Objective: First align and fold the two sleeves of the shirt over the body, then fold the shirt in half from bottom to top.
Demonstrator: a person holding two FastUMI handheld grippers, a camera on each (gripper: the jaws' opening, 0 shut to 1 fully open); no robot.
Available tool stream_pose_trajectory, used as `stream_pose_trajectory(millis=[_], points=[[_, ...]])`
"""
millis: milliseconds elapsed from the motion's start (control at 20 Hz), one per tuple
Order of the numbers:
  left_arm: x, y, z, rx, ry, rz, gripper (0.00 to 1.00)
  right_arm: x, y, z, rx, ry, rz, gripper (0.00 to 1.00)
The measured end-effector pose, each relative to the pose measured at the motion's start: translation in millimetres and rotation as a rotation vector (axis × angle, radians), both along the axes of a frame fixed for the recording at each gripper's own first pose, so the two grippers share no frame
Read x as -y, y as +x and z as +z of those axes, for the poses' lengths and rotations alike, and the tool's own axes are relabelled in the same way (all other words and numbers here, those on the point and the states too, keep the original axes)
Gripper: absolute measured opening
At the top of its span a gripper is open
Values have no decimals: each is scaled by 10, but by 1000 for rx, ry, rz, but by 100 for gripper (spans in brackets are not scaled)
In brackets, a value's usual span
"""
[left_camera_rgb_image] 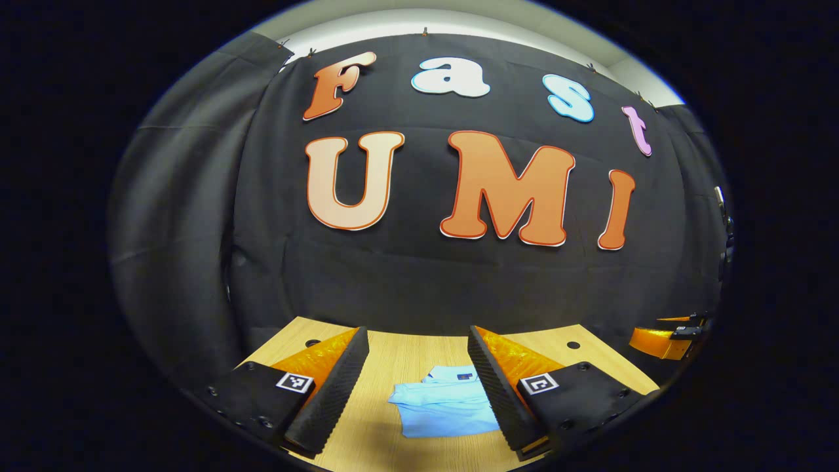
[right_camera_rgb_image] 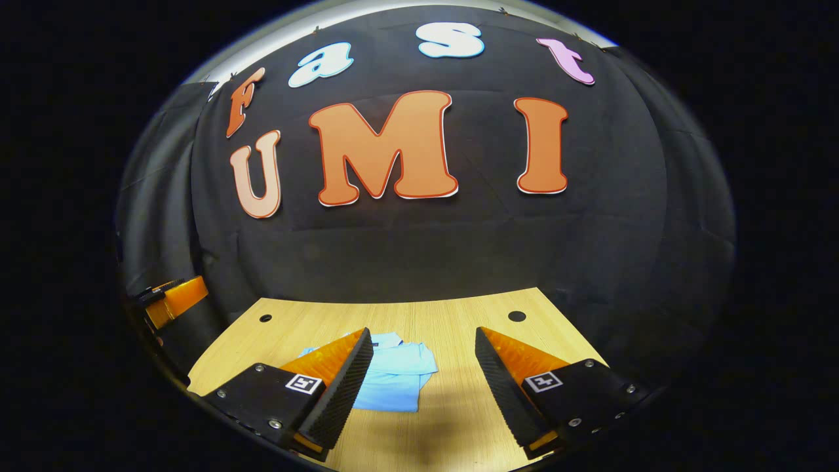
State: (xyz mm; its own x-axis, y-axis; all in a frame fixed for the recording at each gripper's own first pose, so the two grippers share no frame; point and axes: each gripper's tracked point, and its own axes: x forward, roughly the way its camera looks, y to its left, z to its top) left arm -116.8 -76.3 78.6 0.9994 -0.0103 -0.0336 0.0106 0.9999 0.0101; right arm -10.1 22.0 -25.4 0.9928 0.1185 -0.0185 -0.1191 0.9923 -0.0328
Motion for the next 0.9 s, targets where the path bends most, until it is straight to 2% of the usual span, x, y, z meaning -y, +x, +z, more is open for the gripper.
stream_pose_trajectory(millis=[500,850,900], points=[[-224,-64,189,32,25,-49,99,-176,-107,46,24,38,-51,96],[-374,-97,111,26,27,-75,98,-349,-214,-69,29,45,-65,96],[-391,-101,123,28,27,-74,99,-354,-228,-71,29,39,-67,100]])
